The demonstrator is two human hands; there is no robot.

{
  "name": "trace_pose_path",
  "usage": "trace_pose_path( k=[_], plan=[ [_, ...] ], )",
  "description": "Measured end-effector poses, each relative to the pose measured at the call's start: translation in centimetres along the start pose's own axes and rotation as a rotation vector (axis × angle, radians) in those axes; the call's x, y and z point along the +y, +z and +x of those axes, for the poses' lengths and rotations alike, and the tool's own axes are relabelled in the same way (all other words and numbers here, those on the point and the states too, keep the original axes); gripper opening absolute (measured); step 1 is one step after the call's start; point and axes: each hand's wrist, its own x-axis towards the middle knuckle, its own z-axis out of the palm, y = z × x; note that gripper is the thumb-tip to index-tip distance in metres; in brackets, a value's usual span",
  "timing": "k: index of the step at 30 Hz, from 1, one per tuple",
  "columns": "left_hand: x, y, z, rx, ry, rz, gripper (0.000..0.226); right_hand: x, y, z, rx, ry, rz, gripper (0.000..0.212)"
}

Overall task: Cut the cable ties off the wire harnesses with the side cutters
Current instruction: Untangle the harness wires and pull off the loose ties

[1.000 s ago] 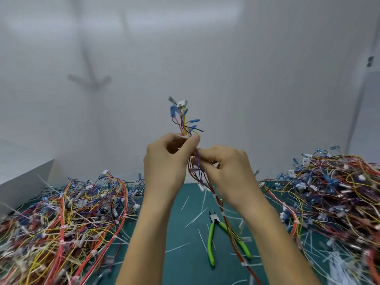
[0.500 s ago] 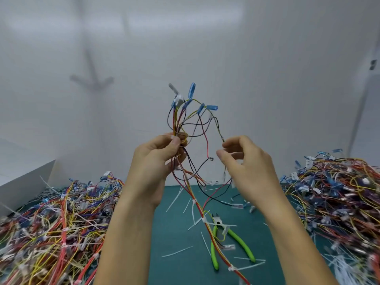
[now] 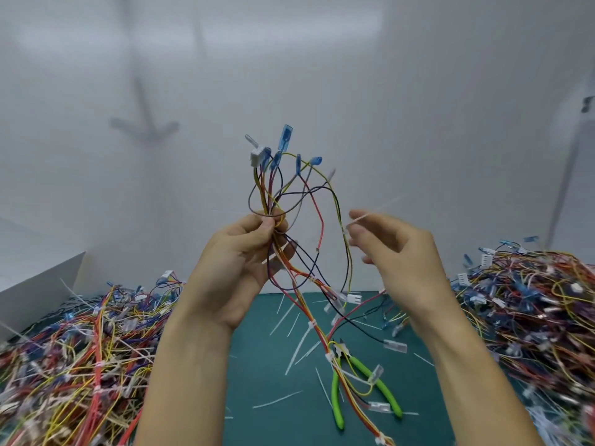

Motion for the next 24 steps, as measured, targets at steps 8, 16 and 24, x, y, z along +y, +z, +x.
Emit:
trace_pose_path(
  k=[8, 16, 24],
  plan=[
    [-0.2, -0.3, 0.1, 0.01, -0.009, -0.011, 0.019, -1.5, -0.5, -0.8, -0.24, 0.037, 0.233, 0.012],
    [-0.3, -0.7, 0.2, -0.042, -0.037, 0.079, 0.024, -1.2, -0.8, -0.4, -0.117, 0.068, 0.311, 0.015],
    [-0.5, -0.3, 0.3, -0.021, -0.082, 0.039, 0.024, -0.8, -0.9, -0.3, -0.077, 0.078, 0.275, 0.014]
  ],
)
